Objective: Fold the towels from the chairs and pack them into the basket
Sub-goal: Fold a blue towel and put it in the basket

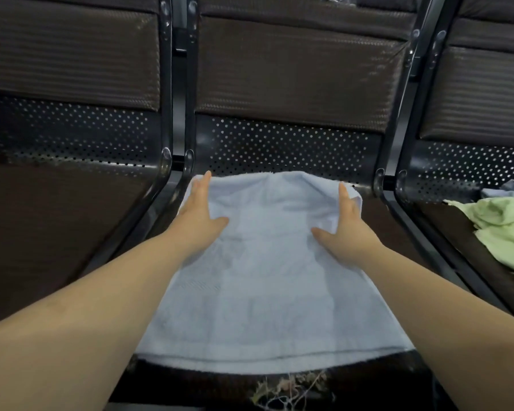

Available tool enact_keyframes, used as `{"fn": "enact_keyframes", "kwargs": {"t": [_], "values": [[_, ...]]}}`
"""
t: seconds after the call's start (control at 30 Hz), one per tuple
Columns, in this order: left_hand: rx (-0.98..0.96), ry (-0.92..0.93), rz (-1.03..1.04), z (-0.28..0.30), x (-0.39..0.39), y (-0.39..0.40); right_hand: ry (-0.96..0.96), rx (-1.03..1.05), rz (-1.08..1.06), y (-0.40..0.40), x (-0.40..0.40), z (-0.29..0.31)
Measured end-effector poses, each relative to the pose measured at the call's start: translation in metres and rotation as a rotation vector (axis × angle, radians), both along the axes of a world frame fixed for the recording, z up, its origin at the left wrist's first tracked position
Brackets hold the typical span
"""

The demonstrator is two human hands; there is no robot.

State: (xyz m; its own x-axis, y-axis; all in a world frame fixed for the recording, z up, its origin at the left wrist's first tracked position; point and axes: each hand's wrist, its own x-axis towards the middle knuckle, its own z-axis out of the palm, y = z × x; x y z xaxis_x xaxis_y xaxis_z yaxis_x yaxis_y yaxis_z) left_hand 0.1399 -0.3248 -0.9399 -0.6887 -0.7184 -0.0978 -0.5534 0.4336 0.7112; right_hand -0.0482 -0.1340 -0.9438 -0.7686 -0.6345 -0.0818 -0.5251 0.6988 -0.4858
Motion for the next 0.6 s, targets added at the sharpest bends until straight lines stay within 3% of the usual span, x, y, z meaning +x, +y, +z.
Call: {"fn": "enact_keyframes", "kwargs": {"t": [0.13,0.23,0.4,0.6], "values": [[-0.136,-0.400,-0.161,-0.001,0.000,0.021,0.000,0.099,0.104,0.000,0.019,-0.003],[-0.216,-0.617,-0.350,-0.002,0.007,0.049,0.020,0.314,0.220,0.000,0.045,-0.006],[-0.212,-0.751,-0.490,0.000,0.042,0.070,-0.054,0.542,0.310,0.019,0.077,0.000],[-0.151,-0.825,-0.347,0.013,0.105,0.056,-0.158,0.696,0.135,0.074,0.063,0.023]]}}
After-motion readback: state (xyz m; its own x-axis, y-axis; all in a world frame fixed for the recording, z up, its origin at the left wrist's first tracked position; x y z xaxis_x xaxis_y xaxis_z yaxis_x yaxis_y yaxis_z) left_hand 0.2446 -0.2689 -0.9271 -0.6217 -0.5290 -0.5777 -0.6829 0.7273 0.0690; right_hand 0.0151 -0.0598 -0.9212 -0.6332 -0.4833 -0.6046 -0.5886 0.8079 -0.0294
